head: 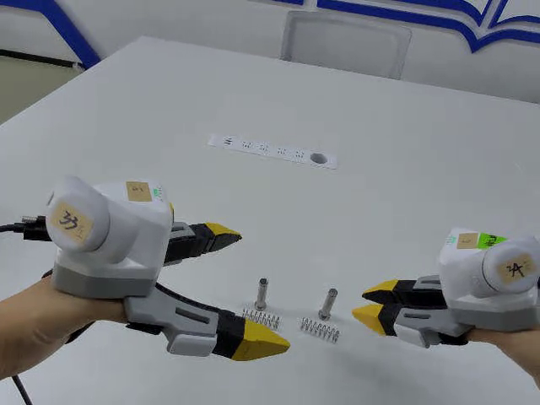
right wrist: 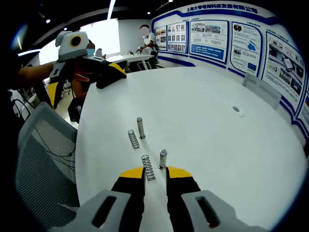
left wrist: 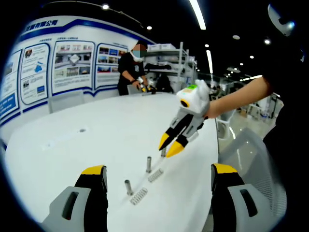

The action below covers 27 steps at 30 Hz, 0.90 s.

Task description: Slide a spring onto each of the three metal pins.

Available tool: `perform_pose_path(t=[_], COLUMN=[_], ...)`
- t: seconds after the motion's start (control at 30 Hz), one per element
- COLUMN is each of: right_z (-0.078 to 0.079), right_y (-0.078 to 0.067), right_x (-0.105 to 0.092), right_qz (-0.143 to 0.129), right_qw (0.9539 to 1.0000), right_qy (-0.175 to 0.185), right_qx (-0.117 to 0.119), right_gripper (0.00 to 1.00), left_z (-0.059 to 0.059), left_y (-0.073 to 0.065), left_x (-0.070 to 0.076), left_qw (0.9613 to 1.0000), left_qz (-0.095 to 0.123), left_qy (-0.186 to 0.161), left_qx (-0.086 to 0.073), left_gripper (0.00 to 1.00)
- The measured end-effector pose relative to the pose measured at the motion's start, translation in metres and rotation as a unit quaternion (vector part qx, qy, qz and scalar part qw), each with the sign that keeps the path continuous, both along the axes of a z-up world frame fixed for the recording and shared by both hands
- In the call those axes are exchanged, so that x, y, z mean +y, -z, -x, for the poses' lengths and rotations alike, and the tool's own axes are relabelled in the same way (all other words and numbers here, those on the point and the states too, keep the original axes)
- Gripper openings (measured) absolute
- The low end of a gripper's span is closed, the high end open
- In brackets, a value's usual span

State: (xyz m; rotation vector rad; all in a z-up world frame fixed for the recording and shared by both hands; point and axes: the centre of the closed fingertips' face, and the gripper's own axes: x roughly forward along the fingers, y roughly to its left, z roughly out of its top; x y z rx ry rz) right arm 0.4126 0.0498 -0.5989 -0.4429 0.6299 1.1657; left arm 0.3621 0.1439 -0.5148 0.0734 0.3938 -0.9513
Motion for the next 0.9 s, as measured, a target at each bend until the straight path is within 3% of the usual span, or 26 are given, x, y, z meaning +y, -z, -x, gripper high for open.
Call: perform_pose_path(t=[0.1, 0.17, 0.3, 0.9], right_z=[0.007, 0.007, 0.010, 0.003], right_y=[0.011, 0.023, 0.036, 0.063], right_x=[0.005, 0.001, 0.009, 0.014], right_qz=[0.018, 0.058, 0.055, 0.084], right_qw=[0.9996, 0.9975, 0.9977, 0.9954], right_qy=[-0.021, -0.038, -0.040, -0.043], right_qx=[0.003, -0.015, 0.001, 0.014], right_gripper=[0.18, 0.18, 0.18, 0.18], left_z=[-0.002, -0.003, -0.003, -0.002], left_y=[-0.001, 0.000, 0.001, 0.014], left_x=[0.003, 0.004, 0.006, 0.021], left_qw=[1.0000, 1.0000, 1.0000, 0.9994], left_qz=[0.002, 0.002, 0.000, -0.003], left_qy=[-0.004, -0.007, -0.009, -0.029], left_qx=[-0.001, -0.001, 0.002, 0.021], left_gripper=[0.90, 0.90, 0.90, 0.89])
